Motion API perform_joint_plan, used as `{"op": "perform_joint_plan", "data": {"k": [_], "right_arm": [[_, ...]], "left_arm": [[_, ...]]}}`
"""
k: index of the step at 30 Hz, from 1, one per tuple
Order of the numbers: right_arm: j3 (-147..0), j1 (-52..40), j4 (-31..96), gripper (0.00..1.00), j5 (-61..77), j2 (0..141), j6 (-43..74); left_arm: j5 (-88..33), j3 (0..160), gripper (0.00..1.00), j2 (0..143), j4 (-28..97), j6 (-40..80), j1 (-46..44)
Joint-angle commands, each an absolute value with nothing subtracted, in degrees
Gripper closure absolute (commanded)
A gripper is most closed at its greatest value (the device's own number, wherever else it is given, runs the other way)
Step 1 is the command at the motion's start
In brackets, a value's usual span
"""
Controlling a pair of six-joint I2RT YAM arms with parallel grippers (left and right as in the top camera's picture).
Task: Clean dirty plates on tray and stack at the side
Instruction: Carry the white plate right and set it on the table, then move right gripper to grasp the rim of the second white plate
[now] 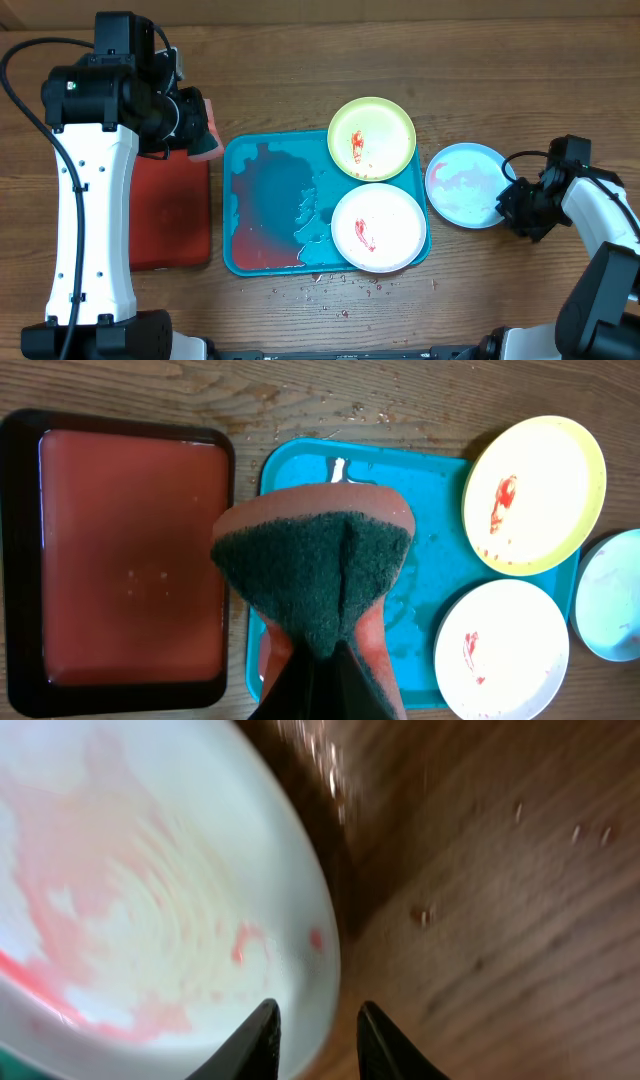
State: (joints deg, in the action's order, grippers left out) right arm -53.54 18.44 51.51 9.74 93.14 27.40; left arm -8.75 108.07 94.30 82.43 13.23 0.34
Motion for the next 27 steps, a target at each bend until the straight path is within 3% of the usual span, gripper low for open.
{"op": "perform_joint_plan", "data": {"k": [1, 5, 8, 18, 21, 27], "right_arm": [[-58.94, 18.37, 55.79, 0.70, 17.43, 92.36, 21.19], [-66.17, 16.47, 66.13, 0.65, 27.88, 92.07, 8.10], [-66.39, 12.73, 69.12, 0.62, 27.88, 92.05, 5.50], [-57.08, -3.03, 61.34, 0.63, 21.17, 92.38, 14.02], [-55.46, -6.07, 58.83, 0.69, 19.44, 92.38, 15.59], [-52.23, -11.46, 52.01, 0.71, 13.58, 92.38, 19.77]], "left_arm": [[-8.38, 108.03, 0.96, 94.13, 82.21, 11.99, -0.03], [-8.43, 107.98, 0.96, 94.56, 82.04, 12.47, -0.05], [-8.40, 107.98, 0.96, 95.26, 82.11, 12.45, -0.10], [-8.40, 107.96, 0.96, 96.75, 82.28, 13.10, -0.10], [-8.40, 107.96, 0.96, 96.77, 82.26, 13.10, -0.10], [-8.40, 107.98, 0.96, 96.77, 82.30, 13.10, -0.10]]}}
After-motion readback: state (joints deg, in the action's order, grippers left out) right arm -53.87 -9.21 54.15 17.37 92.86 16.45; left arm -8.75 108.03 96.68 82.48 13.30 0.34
